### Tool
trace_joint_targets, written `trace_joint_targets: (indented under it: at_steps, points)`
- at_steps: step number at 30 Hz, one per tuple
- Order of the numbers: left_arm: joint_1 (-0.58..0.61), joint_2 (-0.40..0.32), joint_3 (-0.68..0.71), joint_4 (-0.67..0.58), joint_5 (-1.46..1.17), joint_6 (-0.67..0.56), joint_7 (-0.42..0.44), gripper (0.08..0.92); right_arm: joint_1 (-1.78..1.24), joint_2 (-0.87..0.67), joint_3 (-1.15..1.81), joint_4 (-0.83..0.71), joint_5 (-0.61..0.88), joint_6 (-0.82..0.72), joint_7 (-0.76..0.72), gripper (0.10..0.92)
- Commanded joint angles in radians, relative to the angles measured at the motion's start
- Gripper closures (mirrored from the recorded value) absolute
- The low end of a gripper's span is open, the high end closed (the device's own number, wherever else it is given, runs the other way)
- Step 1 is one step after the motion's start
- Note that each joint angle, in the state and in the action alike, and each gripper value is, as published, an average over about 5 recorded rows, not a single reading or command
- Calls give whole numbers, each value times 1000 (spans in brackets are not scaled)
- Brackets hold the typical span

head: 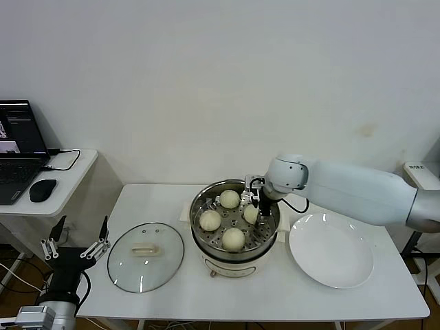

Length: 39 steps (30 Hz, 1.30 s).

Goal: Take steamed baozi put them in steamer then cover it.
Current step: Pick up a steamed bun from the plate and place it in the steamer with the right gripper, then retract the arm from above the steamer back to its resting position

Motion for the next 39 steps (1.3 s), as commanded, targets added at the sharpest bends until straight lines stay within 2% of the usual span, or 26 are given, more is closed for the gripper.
trace_joint_targets:
  at_steps: [1,6,12,17,21,25,29,34,39]
  points:
    - [-5,1,4,-1,2,1,0,177,16,-52,43,74,23,-6,6,252]
    - [-18,4,13,3,2,4,-1,177,37,-159,114,194,94,0,69,205]
    - [-27,5,30,21,3,1,-1,177,-120,-386,295,371,243,70,357,203]
    - [-30,5,43,38,4,-8,1,177,-591,-543,668,488,231,228,592,203]
    - [-35,2,54,50,9,-18,6,177,-1074,-555,1069,527,170,390,694,203]
    - [-33,-2,70,60,23,-29,12,177,-1471,-438,1455,524,84,517,734,203]
    - [-31,-6,84,79,46,-37,14,177,-1695,-198,1706,505,-21,676,720,203]
    - [-33,-4,108,113,137,-42,22,177,-1847,94,1940,513,-113,805,652,203]
    - [-58,15,130,173,363,-50,36,177,-1952,312,2084,532,-132,849,603,203]
